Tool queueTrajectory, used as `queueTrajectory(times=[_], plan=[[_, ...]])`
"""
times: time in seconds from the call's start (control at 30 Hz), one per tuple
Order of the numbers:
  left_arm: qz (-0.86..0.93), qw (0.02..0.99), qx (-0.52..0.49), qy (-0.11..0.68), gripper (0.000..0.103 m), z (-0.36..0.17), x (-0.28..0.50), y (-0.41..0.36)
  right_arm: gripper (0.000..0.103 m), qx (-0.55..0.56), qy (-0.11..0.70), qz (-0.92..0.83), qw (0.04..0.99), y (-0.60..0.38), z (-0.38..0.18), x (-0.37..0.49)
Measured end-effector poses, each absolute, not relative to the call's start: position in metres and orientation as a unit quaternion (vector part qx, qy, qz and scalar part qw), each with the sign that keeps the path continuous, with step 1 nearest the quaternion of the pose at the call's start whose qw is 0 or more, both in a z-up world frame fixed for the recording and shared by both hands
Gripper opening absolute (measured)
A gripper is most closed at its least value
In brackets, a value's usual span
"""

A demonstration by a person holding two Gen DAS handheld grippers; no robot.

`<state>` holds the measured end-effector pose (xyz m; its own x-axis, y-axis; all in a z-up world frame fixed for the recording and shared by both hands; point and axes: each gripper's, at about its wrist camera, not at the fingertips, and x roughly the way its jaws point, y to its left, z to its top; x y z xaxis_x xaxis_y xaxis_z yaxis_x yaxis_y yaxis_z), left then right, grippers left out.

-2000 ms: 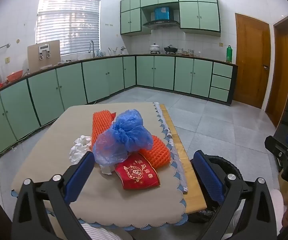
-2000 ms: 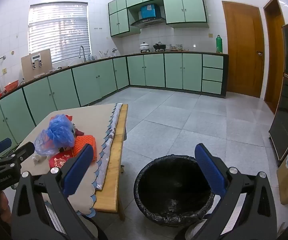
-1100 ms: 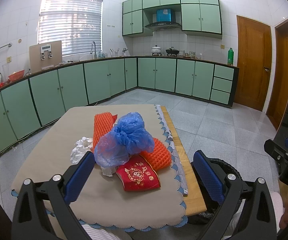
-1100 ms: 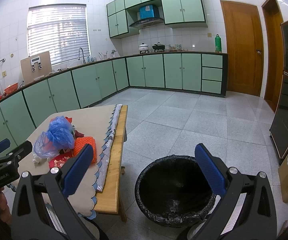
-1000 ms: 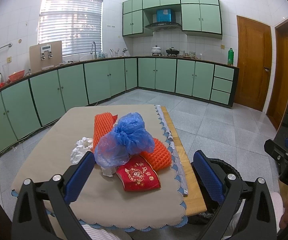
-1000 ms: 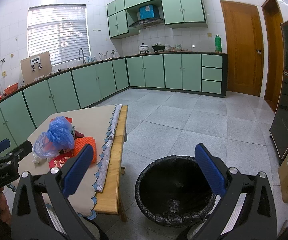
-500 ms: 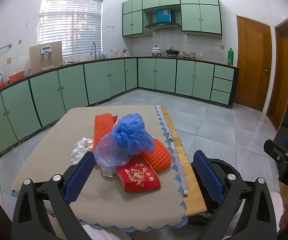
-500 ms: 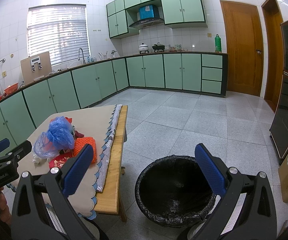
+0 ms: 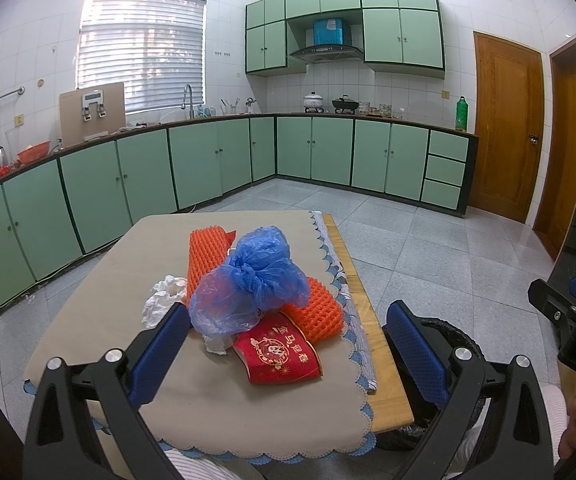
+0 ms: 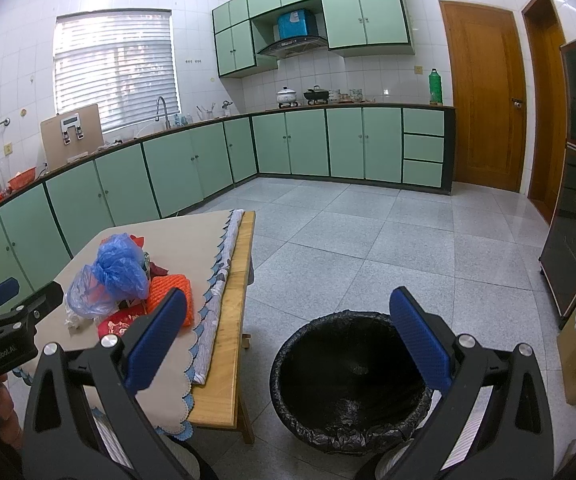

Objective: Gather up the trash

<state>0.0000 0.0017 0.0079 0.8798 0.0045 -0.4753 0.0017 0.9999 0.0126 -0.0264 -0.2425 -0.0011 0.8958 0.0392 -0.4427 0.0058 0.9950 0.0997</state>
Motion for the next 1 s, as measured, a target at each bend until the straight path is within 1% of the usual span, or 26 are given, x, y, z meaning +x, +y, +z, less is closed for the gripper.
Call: queueTrajectory(times=[1.0], plan=[[0.003,0.968,0.005,0.25,0.097,0.0049,0.0058,0.0021,0.098,0.051,0.231,0.008,0.972,-0.2431,-0.0002,-0.0217]])
